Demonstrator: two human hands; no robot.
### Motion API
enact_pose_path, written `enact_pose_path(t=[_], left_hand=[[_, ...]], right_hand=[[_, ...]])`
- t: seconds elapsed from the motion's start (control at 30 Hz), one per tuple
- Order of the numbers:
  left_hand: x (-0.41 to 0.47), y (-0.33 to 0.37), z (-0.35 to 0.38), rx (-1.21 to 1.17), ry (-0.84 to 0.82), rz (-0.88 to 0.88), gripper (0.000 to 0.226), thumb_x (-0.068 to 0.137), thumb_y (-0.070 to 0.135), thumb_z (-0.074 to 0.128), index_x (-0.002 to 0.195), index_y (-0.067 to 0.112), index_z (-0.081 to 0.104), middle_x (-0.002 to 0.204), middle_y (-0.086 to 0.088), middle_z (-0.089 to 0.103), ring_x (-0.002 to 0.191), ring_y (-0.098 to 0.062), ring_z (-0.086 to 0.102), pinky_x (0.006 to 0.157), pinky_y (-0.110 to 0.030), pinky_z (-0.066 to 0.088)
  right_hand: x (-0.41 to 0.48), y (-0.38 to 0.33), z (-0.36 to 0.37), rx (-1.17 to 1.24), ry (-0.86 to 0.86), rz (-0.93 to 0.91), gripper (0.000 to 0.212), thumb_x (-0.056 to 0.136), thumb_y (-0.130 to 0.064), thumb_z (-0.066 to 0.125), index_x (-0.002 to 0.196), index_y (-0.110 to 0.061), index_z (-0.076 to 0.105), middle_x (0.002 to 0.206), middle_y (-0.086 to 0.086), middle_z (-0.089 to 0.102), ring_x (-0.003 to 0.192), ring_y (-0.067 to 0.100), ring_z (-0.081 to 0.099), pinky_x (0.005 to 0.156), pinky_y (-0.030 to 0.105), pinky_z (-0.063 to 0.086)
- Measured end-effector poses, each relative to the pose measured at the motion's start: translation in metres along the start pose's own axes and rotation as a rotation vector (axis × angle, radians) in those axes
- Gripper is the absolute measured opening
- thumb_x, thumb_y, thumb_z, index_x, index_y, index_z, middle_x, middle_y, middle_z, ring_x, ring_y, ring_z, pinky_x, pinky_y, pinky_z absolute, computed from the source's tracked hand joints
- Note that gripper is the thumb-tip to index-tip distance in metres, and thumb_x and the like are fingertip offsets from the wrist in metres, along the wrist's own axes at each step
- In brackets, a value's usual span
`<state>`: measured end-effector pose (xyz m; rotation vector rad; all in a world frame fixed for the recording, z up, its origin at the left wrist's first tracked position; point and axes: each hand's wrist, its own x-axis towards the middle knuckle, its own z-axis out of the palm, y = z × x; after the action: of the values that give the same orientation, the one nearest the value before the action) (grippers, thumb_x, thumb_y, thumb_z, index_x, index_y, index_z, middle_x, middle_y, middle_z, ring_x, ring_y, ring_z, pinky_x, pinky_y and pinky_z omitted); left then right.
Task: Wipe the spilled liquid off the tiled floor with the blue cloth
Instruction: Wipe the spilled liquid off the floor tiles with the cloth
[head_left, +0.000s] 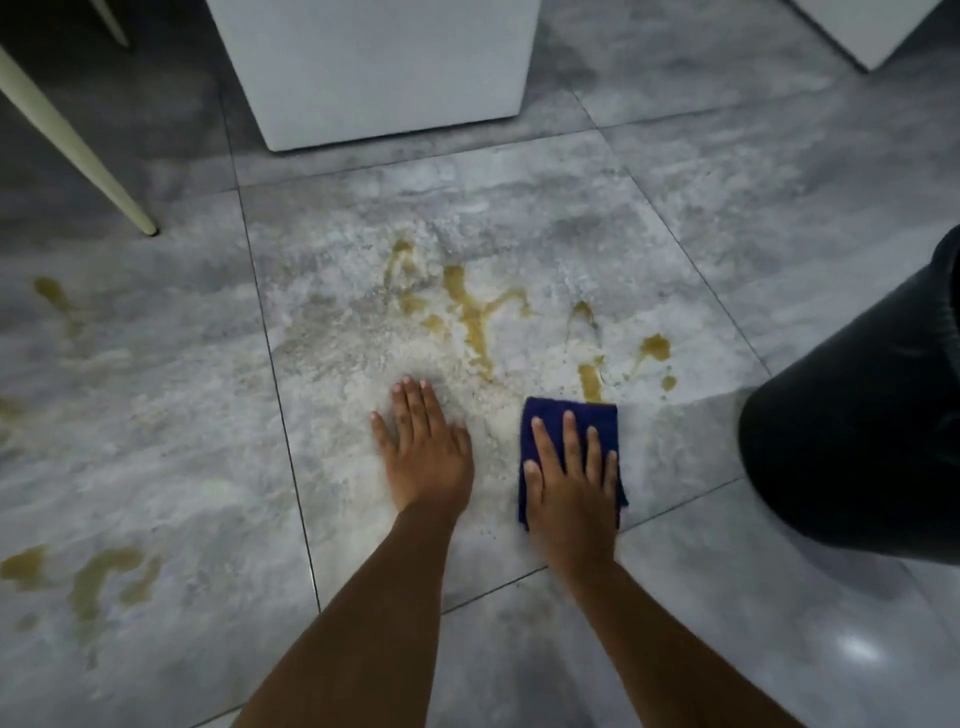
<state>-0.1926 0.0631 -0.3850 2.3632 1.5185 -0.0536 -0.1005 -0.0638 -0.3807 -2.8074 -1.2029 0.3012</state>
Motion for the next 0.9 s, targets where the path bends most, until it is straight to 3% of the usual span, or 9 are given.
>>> enact_pose_path(t=[0.07, 0.13, 0.27, 0.37, 0.5, 0.63, 0.8, 0.9], left_hand=[[-0.002, 0.000, 0.006, 0.004, 0.035, -0.006, 0.063, 0.097, 0.043, 0.007, 0.146, 0.011, -0.017, 0.160, -0.008, -0.016, 0.146, -0.020, -0.019, 0.118, -0.049, -0.012], [-0.002, -0.003, 0.011, 0.019, 0.060, -0.016, 0.064, 0.095, 0.045, 0.004, 0.147, 0.013, -0.016, 0.159, -0.006, -0.017, 0.146, -0.018, -0.020, 0.118, -0.048, -0.012], [0.001, -0.001, 0.013, 0.034, 0.071, -0.017, 0.066, 0.092, 0.046, 0.002, 0.148, 0.014, -0.014, 0.159, -0.004, -0.016, 0.146, -0.017, -0.020, 0.117, -0.047, -0.015], [0.001, 0.002, 0.009, 0.053, 0.063, -0.030, 0.067, 0.093, 0.045, 0.001, 0.150, 0.014, -0.013, 0.160, -0.005, -0.017, 0.146, -0.017, -0.021, 0.117, -0.048, -0.014], [0.000, -0.001, 0.011, 0.049, 0.066, -0.027, 0.066, 0.093, 0.046, 0.000, 0.149, 0.014, -0.016, 0.158, -0.005, -0.021, 0.144, -0.016, -0.025, 0.117, -0.047, -0.013], [-0.002, -0.002, 0.012, 0.037, 0.076, -0.023, 0.066, 0.094, 0.047, 0.000, 0.149, 0.016, -0.017, 0.158, -0.002, -0.023, 0.143, -0.014, -0.027, 0.117, -0.046, -0.015], [-0.001, -0.001, 0.011, 0.032, 0.074, -0.022, 0.066, 0.093, 0.047, -0.001, 0.149, 0.015, -0.018, 0.157, -0.003, -0.024, 0.144, -0.015, -0.026, 0.116, -0.045, -0.018], [-0.001, -0.002, 0.012, 0.036, 0.085, -0.017, 0.066, 0.093, 0.047, -0.001, 0.149, 0.015, -0.017, 0.157, -0.003, -0.023, 0.144, -0.015, -0.025, 0.116, -0.045, -0.018]], right_hand=[[0.049, 0.010, -0.008, -0.025, -0.038, -0.050, 0.053, 0.100, -0.045, 0.022, 0.151, -0.036, 0.012, 0.162, 0.001, 0.008, 0.148, 0.029, 0.007, 0.119, 0.049, 0.004], [0.085, 0.030, -0.011, -0.040, -0.055, 0.012, 0.053, 0.100, -0.047, 0.017, 0.151, -0.038, 0.005, 0.162, -0.001, 0.000, 0.148, 0.026, -0.001, 0.119, 0.048, 0.000], [0.063, 0.039, -0.006, 0.023, 0.061, 0.215, 0.055, 0.100, -0.045, 0.023, 0.152, -0.033, 0.010, 0.162, 0.003, 0.005, 0.148, 0.030, 0.003, 0.117, 0.052, 0.001], [0.049, 0.013, -0.004, 0.001, 0.043, 0.085, 0.054, 0.100, -0.044, 0.027, 0.151, -0.034, 0.013, 0.161, 0.003, 0.010, 0.147, 0.032, 0.007, 0.116, 0.051, 0.001], [0.119, 0.010, -0.014, -0.007, -0.066, -0.080, 0.053, 0.100, -0.049, 0.018, 0.151, -0.040, 0.004, 0.162, -0.003, -0.003, 0.148, 0.027, -0.004, 0.118, 0.047, -0.005], [0.171, 0.050, -0.028, 0.034, -0.004, 0.105, 0.054, 0.100, -0.049, 0.017, 0.151, -0.038, 0.007, 0.162, -0.001, -0.001, 0.148, 0.027, -0.002, 0.118, 0.049, -0.003], [0.114, 0.065, -0.024, 0.120, 0.099, 0.401, 0.054, 0.100, -0.043, 0.024, 0.152, -0.033, 0.014, 0.162, 0.004, 0.006, 0.147, 0.030, 0.004, 0.117, 0.052, -0.001], [0.086, 0.028, -0.010, 0.064, 0.082, 0.343, 0.054, 0.100, -0.044, 0.021, 0.152, -0.035, 0.009, 0.162, 0.002, 0.003, 0.147, 0.029, 0.002, 0.116, 0.050, -0.005]])
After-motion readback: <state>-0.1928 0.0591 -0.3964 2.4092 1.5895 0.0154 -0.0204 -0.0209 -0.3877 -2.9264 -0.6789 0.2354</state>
